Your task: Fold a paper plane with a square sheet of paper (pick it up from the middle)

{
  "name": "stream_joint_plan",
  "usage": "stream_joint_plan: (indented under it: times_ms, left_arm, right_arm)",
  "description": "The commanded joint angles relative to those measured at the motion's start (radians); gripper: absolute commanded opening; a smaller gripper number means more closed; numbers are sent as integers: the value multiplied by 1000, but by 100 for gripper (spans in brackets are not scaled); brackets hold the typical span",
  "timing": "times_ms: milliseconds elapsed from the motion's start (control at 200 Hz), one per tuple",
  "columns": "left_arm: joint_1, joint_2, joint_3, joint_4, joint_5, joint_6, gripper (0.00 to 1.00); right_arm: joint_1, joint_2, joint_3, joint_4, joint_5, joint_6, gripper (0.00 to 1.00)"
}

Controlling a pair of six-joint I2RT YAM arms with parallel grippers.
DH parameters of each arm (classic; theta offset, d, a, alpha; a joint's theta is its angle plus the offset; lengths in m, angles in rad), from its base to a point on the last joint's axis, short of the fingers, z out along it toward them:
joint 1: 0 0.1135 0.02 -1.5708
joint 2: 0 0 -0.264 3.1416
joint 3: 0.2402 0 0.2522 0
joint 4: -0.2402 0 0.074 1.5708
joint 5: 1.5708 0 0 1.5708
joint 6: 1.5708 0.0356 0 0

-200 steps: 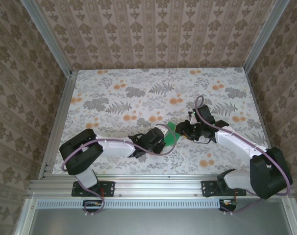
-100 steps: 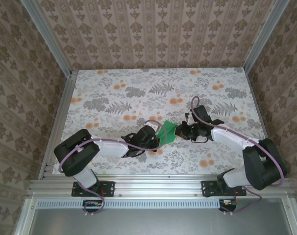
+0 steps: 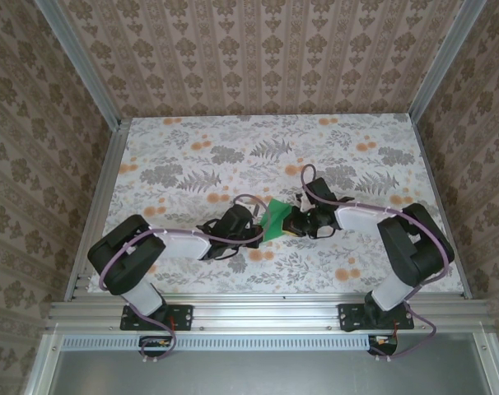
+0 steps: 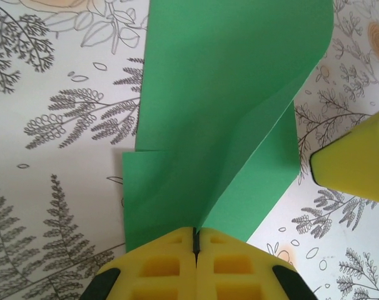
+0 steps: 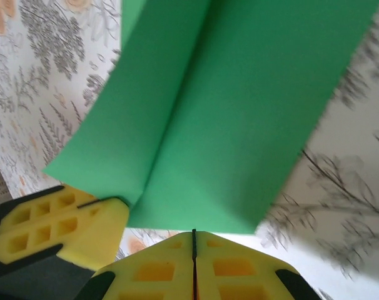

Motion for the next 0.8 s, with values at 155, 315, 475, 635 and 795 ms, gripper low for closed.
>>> stream_joint_plan:
  times_ms: [155, 315, 475, 635, 795]
  left_arm:
    - [41, -6, -15, 38, 74, -67, 0]
    - [67, 18, -25, 66, 108, -97, 0]
    - [82, 54, -13, 67, 143, -97, 0]
    - [94, 79, -12, 77, 153, -97, 0]
    - [129, 75, -10, 82, 202, -87, 0]
  right_arm:
    - [18, 109, 62, 16, 11, -2, 8]
    - [17, 147, 86, -92, 85, -87, 8]
    - [17, 159, 83, -126, 100, -125, 7]
    - [17, 159, 100, -158, 109, -157, 7]
    - [17, 167, 130, -200, 109, -197, 7]
